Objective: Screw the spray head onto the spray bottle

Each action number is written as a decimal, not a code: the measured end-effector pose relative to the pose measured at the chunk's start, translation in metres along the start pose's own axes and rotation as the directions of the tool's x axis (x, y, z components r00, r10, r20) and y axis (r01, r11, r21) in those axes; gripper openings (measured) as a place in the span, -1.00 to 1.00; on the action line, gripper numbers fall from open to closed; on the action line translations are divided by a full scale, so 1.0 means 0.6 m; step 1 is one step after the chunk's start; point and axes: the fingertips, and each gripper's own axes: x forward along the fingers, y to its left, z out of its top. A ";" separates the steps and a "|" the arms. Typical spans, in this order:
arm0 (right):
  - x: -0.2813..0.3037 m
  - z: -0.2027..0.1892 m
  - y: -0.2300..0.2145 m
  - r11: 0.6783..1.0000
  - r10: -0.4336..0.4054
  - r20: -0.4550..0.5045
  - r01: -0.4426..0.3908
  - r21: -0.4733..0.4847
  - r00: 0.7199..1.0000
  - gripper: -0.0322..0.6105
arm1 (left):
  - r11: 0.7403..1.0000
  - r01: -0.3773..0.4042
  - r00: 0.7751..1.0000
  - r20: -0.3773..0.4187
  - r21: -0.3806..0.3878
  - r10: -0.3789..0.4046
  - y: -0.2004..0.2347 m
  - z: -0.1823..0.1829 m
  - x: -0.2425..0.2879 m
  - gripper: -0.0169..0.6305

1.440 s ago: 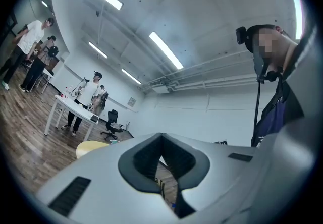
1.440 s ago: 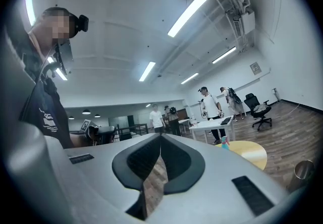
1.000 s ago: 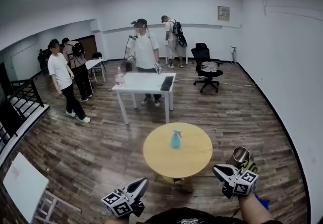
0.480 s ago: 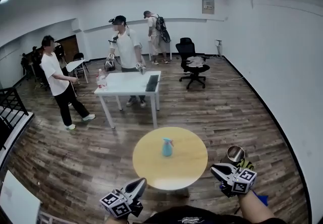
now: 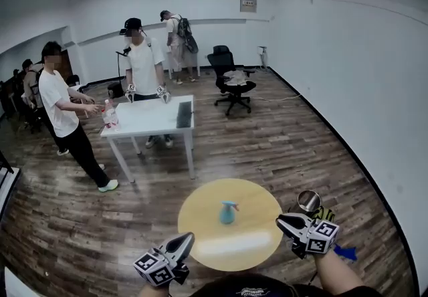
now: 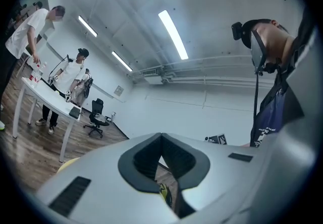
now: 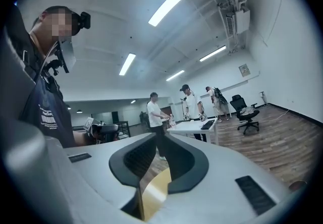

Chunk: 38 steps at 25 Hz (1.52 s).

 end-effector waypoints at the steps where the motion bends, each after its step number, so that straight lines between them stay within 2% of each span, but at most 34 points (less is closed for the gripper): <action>1: 0.023 -0.006 0.000 1.000 0.000 -0.009 0.000 0.008 1.000 -0.65 | 1.000 0.004 1.000 -0.008 -0.008 -0.004 0.020 0.003 0.001 -0.89; 7: 0.110 -0.021 -0.017 1.000 0.018 -0.065 -0.018 0.002 0.998 -0.59 | 1.000 -0.002 1.000 -0.025 -0.030 0.001 0.094 0.002 0.009 -0.89; 13: 0.148 -0.017 -0.065 0.995 0.099 -0.080 -0.099 0.008 0.992 -0.53 | 0.995 -0.096 0.995 -0.030 -0.024 0.096 0.104 -0.003 0.030 -0.89; 17: 0.154 -0.017 -0.129 0.982 0.188 -0.099 -0.188 0.011 0.977 -0.48 | 0.983 -0.184 0.983 -0.015 -0.008 0.184 0.096 -0.020 0.087 -0.89; 21: 0.137 -0.017 -0.200 0.962 0.270 -0.114 -0.272 -0.009 0.956 -0.47 | 0.964 -0.266 0.964 -0.006 -0.012 0.266 0.072 -0.063 0.147 -0.89; 26: 0.112 -0.017 -0.297 0.947 0.313 -0.148 -0.319 -0.022 0.938 -0.46 | 0.947 -0.321 0.947 -0.010 -0.029 0.320 0.046 -0.106 0.248 -0.89; 31: 0.135 -0.056 -0.342 0.943 0.320 -0.188 -0.331 -0.026 0.929 -0.41 | 0.942 -0.334 0.941 -0.056 -0.031 0.332 0.070 -0.147 0.296 -0.89; 38: 0.227 -0.120 -0.303 0.942 0.292 -0.291 -0.327 -0.078 0.911 -0.33 | 0.958 -0.286 0.955 -0.088 -0.035 0.282 0.167 -0.154 0.262 -0.89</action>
